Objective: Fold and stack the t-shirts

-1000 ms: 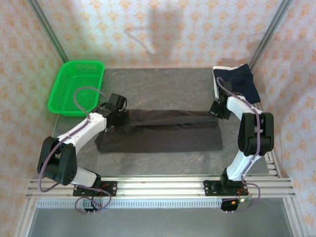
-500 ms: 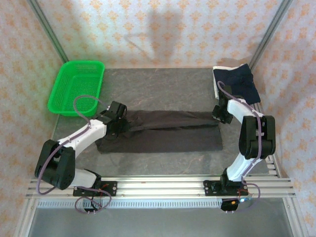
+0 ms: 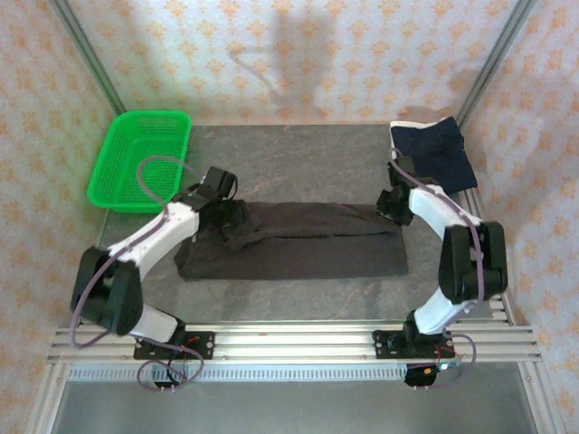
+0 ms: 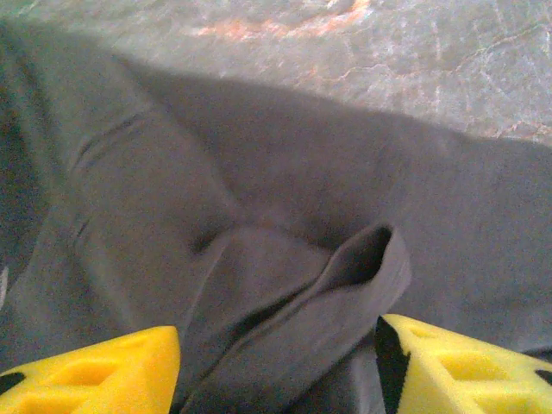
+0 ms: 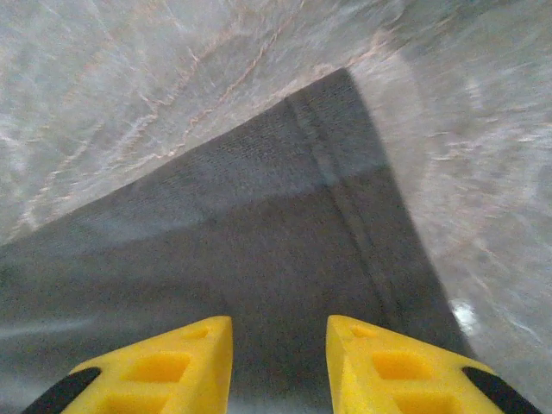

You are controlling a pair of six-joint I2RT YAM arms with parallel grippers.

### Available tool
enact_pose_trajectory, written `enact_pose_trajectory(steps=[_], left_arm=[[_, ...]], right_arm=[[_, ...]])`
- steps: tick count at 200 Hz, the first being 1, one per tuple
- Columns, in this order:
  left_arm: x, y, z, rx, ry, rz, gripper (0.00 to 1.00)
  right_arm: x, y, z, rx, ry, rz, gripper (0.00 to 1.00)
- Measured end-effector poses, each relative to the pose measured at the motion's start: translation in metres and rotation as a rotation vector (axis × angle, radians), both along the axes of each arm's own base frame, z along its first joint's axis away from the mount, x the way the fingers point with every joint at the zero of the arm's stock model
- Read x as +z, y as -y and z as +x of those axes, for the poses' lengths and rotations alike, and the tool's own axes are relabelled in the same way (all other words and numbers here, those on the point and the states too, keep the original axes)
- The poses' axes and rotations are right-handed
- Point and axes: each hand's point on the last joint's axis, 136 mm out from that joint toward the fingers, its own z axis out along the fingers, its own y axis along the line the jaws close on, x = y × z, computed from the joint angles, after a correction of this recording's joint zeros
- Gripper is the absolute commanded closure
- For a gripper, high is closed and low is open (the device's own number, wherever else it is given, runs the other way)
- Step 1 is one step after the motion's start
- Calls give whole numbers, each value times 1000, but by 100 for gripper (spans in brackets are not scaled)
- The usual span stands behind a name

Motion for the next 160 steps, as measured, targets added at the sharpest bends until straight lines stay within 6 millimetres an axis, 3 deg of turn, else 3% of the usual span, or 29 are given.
enact_pose_trajectory(steps=[14, 28, 55, 97, 127, 160], left_arm=[[-14, 6, 10, -28, -37, 13, 50], [-29, 11, 5, -61, -84, 20, 57], [-44, 22, -23, -129, -154, 14, 77], [-43, 41, -74, -188, -189, -51, 80], [-27, 61, -90, -209, -151, -157, 77], [-17, 58, -92, -171, -130, -196, 38]], right_arm=[[-22, 2, -4, -11, -62, -12, 70], [-34, 5, -9, -24, -97, -21, 69], [-36, 9, -10, -49, -95, -19, 69], [-35, 10, -9, -52, -92, -17, 69], [-32, 10, -10, -52, -88, -18, 67], [-9, 2, -8, -28, -27, -14, 62]])
